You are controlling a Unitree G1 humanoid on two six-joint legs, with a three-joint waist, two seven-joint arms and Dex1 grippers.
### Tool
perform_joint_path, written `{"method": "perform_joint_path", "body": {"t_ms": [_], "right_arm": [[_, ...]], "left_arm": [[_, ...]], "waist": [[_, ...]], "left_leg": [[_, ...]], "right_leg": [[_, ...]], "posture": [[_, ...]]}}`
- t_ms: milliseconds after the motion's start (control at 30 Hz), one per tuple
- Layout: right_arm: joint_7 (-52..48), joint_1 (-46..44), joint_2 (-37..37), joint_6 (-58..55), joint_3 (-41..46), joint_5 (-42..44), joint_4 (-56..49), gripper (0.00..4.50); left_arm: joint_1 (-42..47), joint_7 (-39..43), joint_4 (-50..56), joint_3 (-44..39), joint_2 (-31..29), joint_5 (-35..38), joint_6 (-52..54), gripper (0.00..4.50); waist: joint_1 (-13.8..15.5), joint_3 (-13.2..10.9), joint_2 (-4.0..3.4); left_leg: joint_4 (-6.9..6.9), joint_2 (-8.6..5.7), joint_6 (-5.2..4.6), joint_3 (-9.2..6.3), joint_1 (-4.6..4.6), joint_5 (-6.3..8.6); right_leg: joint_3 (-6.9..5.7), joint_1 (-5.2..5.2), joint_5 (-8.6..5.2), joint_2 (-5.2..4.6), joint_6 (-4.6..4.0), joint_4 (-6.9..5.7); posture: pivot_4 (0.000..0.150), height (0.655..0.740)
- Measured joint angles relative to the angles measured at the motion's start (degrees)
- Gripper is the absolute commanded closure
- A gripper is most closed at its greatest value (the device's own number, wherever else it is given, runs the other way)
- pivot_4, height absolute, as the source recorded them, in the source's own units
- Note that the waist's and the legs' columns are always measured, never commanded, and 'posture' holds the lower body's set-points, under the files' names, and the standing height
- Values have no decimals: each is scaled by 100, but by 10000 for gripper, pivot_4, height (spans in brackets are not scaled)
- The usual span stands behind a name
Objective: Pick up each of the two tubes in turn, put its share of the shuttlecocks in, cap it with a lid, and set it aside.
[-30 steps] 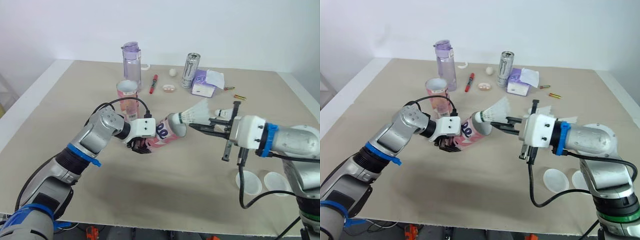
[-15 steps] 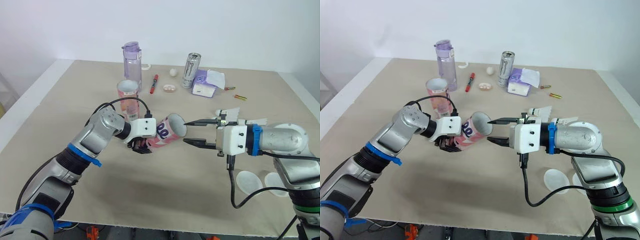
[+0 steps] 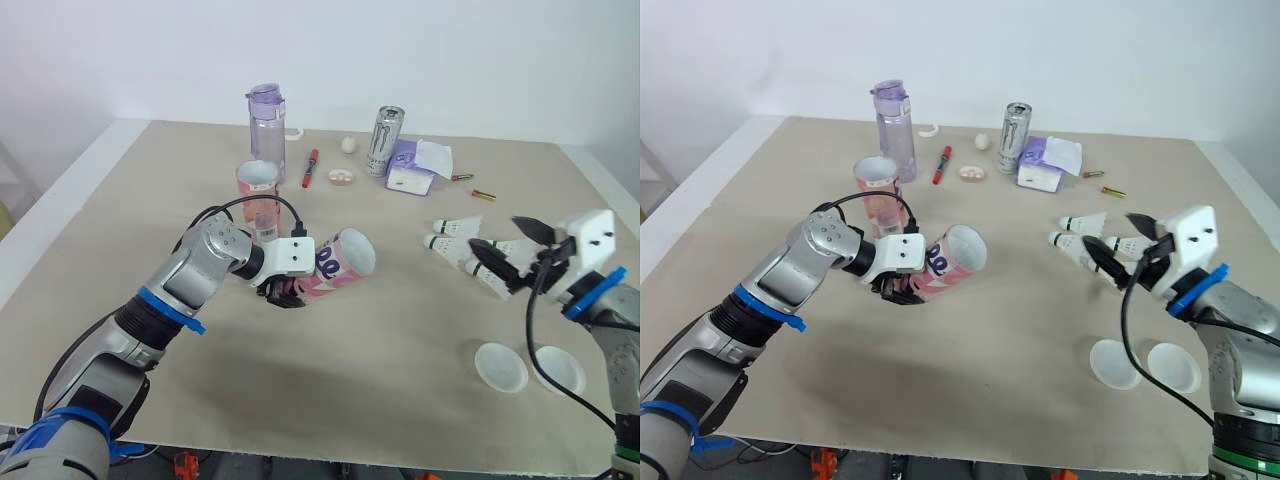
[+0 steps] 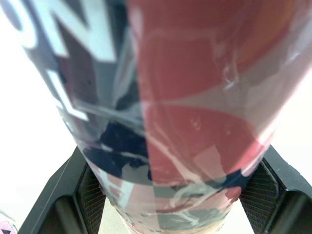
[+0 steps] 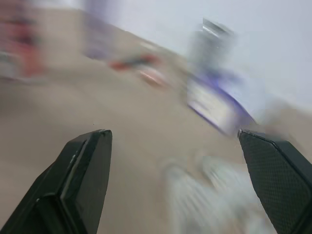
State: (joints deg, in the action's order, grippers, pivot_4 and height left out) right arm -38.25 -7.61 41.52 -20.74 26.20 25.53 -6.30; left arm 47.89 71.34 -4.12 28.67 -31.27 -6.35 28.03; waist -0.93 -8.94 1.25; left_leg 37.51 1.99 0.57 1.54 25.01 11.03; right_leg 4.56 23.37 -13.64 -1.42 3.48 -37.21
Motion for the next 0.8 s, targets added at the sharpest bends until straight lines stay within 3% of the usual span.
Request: {"method": "perform_joint_path", "body": {"t_ms": [67, 800], "right_arm": [[-8, 330, -80, 181, 136, -102, 543, 554], [-292, 531, -226, -76, -103, -25, 1099, 554]], "left_arm": [[0, 0, -2, 4, 20, -4, -1, 11865], [-1, 0, -1, 4, 1, 0, 2, 11865]], "waist": [[-2, 0, -1], [-18, 0, -5]], "left_leg": [[0, -12, -5, 2, 1, -3], [0, -16, -9, 1, 1, -4]], "right_leg": [[18, -2, -9, -2, 22, 0], [23, -2, -9, -1, 26, 0]], "posture": [[1500, 7400], [1500, 7400]]}}
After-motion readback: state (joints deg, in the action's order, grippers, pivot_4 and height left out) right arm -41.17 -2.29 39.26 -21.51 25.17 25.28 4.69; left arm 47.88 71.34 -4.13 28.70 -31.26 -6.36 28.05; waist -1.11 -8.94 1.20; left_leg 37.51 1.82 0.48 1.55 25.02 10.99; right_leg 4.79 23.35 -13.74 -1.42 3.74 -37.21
